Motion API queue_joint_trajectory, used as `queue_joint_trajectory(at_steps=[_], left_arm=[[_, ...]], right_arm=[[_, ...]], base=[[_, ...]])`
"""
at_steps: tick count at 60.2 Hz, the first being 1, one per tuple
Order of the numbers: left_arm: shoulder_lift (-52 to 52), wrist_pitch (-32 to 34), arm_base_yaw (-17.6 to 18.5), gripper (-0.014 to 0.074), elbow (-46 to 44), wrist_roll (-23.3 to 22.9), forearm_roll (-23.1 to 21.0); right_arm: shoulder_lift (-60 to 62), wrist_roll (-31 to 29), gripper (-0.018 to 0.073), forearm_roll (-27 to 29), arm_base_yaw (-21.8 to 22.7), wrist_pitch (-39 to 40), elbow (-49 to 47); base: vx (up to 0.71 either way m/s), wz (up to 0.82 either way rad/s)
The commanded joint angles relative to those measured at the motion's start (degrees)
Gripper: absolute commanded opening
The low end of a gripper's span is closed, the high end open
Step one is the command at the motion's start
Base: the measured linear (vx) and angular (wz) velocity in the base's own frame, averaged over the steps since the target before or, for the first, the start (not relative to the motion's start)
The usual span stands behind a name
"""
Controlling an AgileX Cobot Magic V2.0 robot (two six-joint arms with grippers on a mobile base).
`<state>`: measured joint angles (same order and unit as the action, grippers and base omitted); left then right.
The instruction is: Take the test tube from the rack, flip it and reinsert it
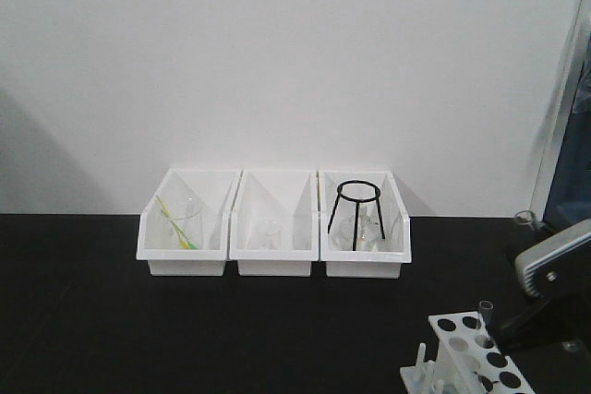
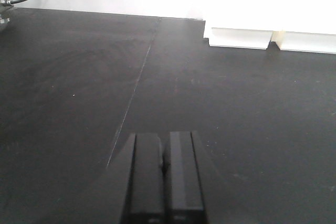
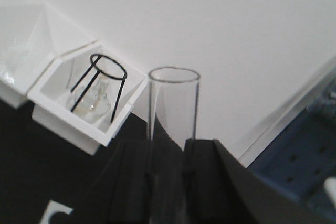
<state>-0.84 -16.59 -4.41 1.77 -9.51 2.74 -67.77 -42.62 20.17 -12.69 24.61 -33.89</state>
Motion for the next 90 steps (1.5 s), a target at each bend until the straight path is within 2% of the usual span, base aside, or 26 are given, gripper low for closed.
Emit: queue_joint_trajectory(at_steps=[1, 9, 14, 29, 45, 52, 60, 72, 90], left_arm=[[-0.72, 5.00, 0.39, -0.0006, 0.05, -0.01, -0.21], [-0.72, 5.00, 0.39, -0.0006, 0.05, -0.01, -0.21], [-0.72, 5.00, 0.39, -0.0006, 0.05, -0.01, -0.21], [-0.72, 5.00, 0.39, -0.0006, 0.05, -0.01, -0.21], [-0.72, 5.00, 0.39, -0.0006, 0.05, -0.01, -0.21], [-0.72, 5.00, 0.39, -0.0006, 0.05, -0.01, -0.21], [-0.72, 5.00, 0.39, -0.0006, 0.05, -0.01, -0.21], [-0.72, 5.00, 0.39, -0.0006, 0.05, -0.01, -0.21], [-0.72, 5.00, 0.39, -0.0006, 0.05, -0.01, -0.21]], right_arm=[[1.43, 13.32, -0.0008, 2.75, 0.04, 6.93, -1.80], [1.43, 27.02, -0.0008, 2.70, 0.04, 8.19, -1.80], [1.43, 30.80, -0.0008, 2.70, 0.04, 7.95, -1.80], [-2.26, 31.10, -0.0008, 0.43, 0.04, 8.48, -1.80], [-7.41, 36.79, -0.0008, -8.93, 0.04, 13.03, -1.80], [-7.69, 34.65, -0.0008, -9.03, 0.04, 15.54, 0.07], [-7.61, 35.14, -0.0008, -8.98, 0.04, 25.35, 6.66], [-7.61, 37.10, -0.0008, -14.37, 0.04, 27.58, 7.70], [-11.47, 38.09, -0.0008, -15.27, 0.04, 28.88, 7.70]], base=[[0.00, 0.00], [0.00, 0.00], [0.00, 0.00], [0.00, 0.00], [0.00, 0.00], [0.00, 0.00], [0.00, 0.00], [0.00, 0.00], [0.00, 0.00]])
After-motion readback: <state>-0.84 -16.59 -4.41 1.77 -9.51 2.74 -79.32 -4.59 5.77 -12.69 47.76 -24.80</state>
